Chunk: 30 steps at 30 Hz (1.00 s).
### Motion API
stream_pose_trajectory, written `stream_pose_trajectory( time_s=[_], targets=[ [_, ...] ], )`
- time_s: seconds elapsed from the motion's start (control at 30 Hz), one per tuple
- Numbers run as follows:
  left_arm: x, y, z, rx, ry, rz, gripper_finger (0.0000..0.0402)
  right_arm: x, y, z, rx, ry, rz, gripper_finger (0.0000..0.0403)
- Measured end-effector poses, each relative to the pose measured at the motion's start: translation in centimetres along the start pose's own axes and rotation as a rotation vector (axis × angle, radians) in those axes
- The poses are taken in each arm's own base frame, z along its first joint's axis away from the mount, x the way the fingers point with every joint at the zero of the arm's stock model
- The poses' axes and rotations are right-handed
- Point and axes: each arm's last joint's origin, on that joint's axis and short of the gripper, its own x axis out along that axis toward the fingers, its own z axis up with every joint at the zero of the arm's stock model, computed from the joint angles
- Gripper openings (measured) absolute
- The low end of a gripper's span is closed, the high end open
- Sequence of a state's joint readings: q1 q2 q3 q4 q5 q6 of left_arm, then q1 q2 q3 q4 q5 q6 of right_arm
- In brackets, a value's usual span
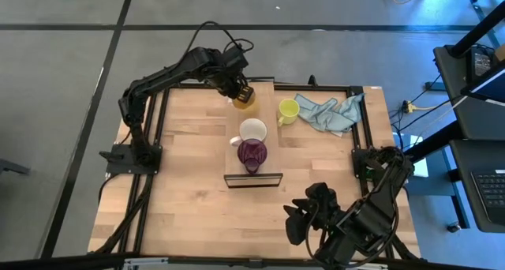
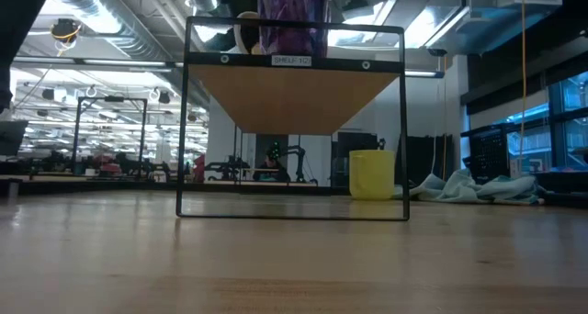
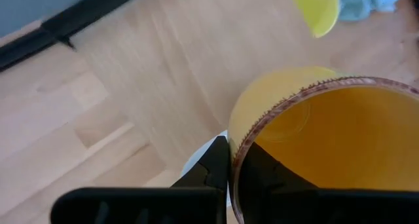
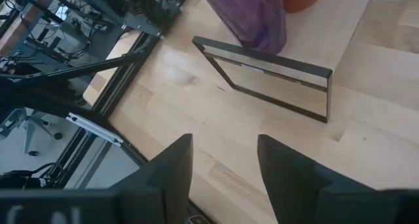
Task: Stack small to large cups/mugs on shelf
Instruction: Put the yellow mug on the shelf
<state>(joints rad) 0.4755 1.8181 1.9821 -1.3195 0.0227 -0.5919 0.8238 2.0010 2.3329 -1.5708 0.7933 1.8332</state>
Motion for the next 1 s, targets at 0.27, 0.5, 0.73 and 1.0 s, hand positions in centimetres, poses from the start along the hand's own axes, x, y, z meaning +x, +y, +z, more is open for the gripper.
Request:
stream_pose_trajectory(
  time_s=[0.27,0.5,0.73,1.0],
  targets=[
    [0.0,0.1,0.2,-0.006,-0.003,-0.016,0.0010,0.0,0.0,0.0,0.001,0.000,0.000,0.0173],
    [0.5,0.0,0.2,-0.003,0.022,-0.023,0.0011,0.0,0.0,0.0,0.000,0.000,0.000,0.0173],
    [0.7,-0.6,-0.2,0.016,0.033,-0.026,0.0011,0.0,0.0,0.0,-0.005,0.000,0.000,0.0173],
    [1.1,-1.1,-0.3,0.033,0.034,-0.028,0.0011,0.0,0.0,0.0,-0.004,-0.001,-0.001,0.0173]
  ],
)
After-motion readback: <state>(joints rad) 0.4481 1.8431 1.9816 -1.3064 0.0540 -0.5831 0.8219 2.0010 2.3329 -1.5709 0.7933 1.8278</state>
